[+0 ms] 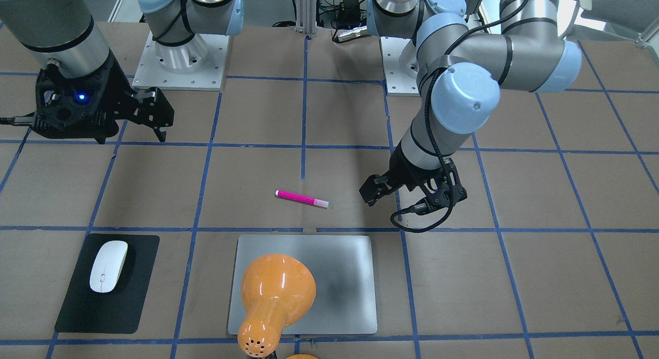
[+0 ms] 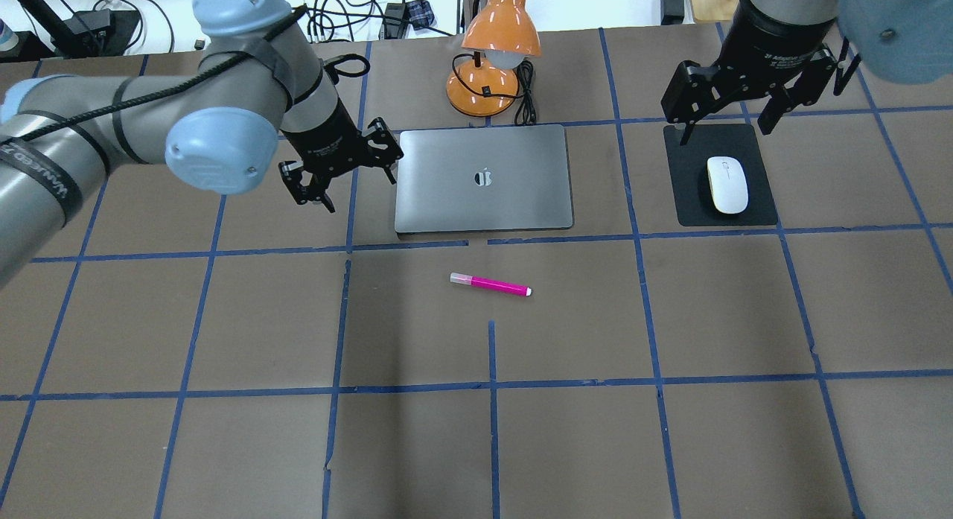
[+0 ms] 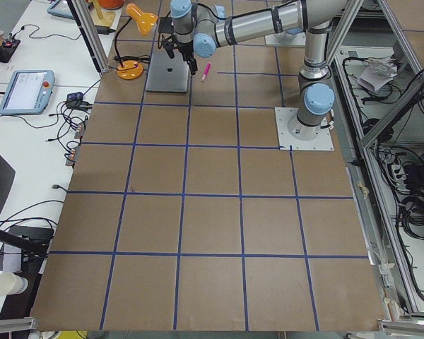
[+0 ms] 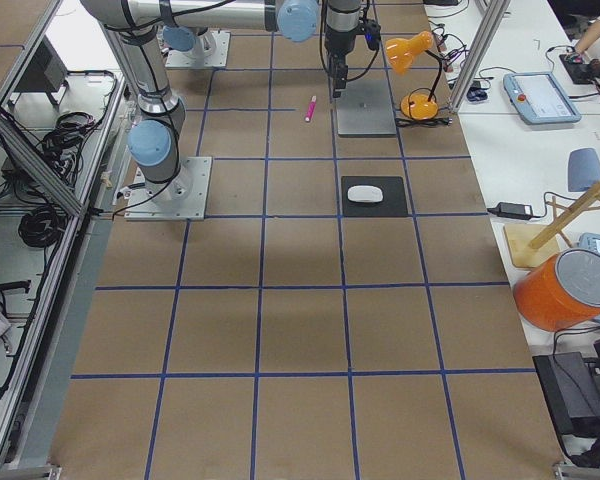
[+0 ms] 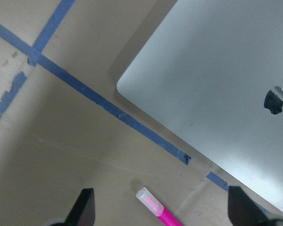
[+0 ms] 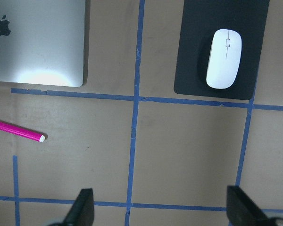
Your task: Place pen and mouse around notebook
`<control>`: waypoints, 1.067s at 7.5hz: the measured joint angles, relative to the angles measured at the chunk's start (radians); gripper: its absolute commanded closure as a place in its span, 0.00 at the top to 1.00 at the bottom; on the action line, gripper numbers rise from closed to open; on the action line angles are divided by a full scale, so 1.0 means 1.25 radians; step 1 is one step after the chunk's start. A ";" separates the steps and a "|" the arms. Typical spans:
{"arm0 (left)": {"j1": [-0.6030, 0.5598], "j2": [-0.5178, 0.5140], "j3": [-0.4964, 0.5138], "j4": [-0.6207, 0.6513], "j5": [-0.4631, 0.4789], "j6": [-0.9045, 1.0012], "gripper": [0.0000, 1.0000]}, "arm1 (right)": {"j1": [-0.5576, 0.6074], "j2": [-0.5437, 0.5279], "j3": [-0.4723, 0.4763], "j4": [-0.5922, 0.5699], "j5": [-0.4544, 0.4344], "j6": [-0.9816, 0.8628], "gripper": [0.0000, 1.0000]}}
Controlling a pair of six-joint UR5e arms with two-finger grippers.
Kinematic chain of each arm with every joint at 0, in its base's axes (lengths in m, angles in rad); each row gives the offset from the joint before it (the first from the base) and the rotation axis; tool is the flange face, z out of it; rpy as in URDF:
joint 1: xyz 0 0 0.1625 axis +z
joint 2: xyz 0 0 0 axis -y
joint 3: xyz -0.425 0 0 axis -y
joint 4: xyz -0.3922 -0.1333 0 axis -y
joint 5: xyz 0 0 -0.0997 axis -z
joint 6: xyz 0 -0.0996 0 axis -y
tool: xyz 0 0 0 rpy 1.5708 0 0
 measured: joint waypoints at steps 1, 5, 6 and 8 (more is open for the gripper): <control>0.013 0.018 0.039 -0.069 0.015 0.084 1.00 | 0.006 -0.001 -0.001 0.000 0.001 0.010 1.00; 0.053 0.070 0.106 -0.202 0.073 0.259 1.00 | 0.024 0.021 -0.030 0.032 -0.002 0.086 1.00; 0.059 0.085 0.100 -0.208 0.078 0.286 1.00 | 0.029 0.024 -0.036 0.041 0.002 0.109 1.00; 0.068 0.116 0.088 -0.223 0.082 0.340 1.00 | 0.043 0.029 -0.039 0.048 -0.002 0.145 1.00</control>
